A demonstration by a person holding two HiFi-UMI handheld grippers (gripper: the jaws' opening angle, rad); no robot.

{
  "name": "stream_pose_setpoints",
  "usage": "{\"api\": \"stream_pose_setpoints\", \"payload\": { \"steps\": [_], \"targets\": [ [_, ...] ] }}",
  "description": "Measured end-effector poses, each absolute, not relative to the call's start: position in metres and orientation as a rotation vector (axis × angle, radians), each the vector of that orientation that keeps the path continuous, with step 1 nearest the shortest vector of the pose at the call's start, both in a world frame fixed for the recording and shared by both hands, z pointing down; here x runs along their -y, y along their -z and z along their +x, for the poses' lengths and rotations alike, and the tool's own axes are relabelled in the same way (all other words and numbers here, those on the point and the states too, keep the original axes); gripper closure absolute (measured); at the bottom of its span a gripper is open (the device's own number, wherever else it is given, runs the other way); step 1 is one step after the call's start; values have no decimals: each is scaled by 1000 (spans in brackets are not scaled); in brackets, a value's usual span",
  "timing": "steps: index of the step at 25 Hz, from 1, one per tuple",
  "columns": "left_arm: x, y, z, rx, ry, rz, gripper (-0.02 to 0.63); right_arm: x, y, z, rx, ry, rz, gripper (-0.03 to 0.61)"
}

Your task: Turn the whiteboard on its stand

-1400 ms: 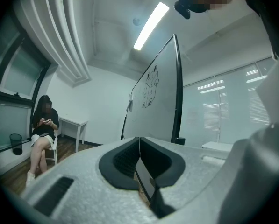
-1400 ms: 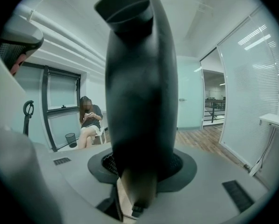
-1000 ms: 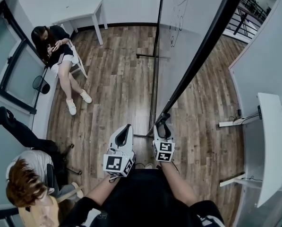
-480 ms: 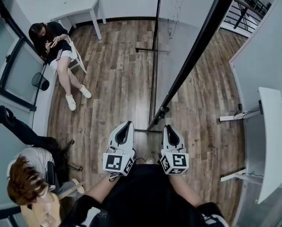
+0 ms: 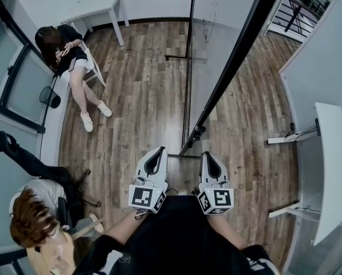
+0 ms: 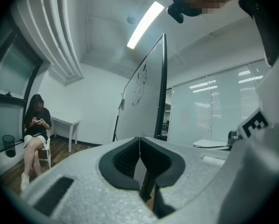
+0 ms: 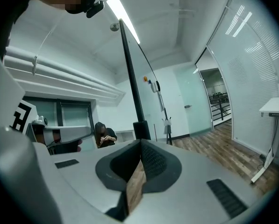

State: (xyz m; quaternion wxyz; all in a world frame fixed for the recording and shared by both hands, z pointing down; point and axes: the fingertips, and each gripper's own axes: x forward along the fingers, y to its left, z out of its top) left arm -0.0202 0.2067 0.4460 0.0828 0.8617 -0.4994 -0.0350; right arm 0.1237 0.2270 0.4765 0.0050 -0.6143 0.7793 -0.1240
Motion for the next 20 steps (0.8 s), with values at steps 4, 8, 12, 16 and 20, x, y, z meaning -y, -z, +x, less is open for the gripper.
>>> {"api": "stream_pose_setpoints", "payload": {
  "steps": [4, 8, 12, 16, 20],
  "targets": [
    [-207, -445, -20, 1490, 110, 2579, 595, -228, -476, 121, -2451, 375, -1921, 565],
    [-208, -446, -20, 1494, 111, 2571, 595, -229, -474, 121, -2464, 365, -1903, 565],
    [-207, -445, -20, 1498, 114, 2565, 595, -230, -475, 122, -2458, 371, -1913, 565],
    [-208, -445, -21, 1502, 115, 2561, 595, -230, -475, 121, -2457, 373, -1912, 565],
    [-206, -444, -21, 1503, 116, 2567, 595, -229, -475, 121, -2454, 368, -1911, 565]
  ]
}}
